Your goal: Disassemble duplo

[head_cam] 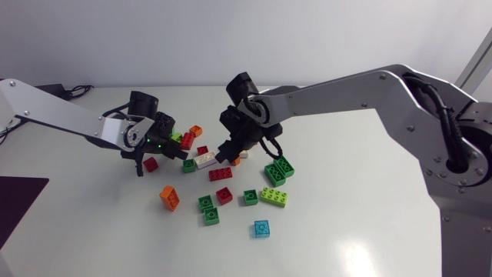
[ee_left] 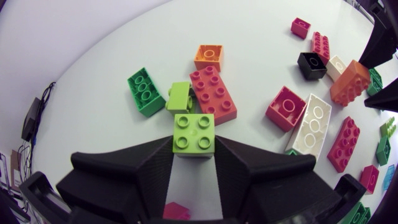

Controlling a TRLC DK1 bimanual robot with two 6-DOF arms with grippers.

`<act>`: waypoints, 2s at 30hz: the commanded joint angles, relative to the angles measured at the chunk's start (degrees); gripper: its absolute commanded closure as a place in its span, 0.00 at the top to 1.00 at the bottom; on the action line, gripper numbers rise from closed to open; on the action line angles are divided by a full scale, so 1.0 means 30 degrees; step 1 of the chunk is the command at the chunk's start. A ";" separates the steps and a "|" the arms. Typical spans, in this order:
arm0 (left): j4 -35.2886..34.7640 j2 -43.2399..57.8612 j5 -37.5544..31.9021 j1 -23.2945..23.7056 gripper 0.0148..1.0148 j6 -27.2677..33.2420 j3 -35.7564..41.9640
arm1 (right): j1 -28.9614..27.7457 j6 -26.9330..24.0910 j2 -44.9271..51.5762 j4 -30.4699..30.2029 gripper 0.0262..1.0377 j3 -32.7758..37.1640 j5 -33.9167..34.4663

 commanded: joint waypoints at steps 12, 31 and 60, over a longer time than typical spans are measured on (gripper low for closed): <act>-0.0721 -0.1064 0.3168 0.0616 0.01 -0.0052 -0.0086 | -0.0169 -0.0376 -0.0042 -0.0338 0.55 0.0066 -0.2878; -0.1659 -0.1650 2.0394 0.3194 0.01 -0.2220 0.0207 | -0.3655 0.2876 -0.1214 0.2210 0.58 -0.0988 -1.6501; -0.5174 -0.2939 2.4964 0.2638 0.01 0.0592 0.0207 | -0.1956 0.1587 -0.2415 0.2708 0.57 -0.2277 -1.6501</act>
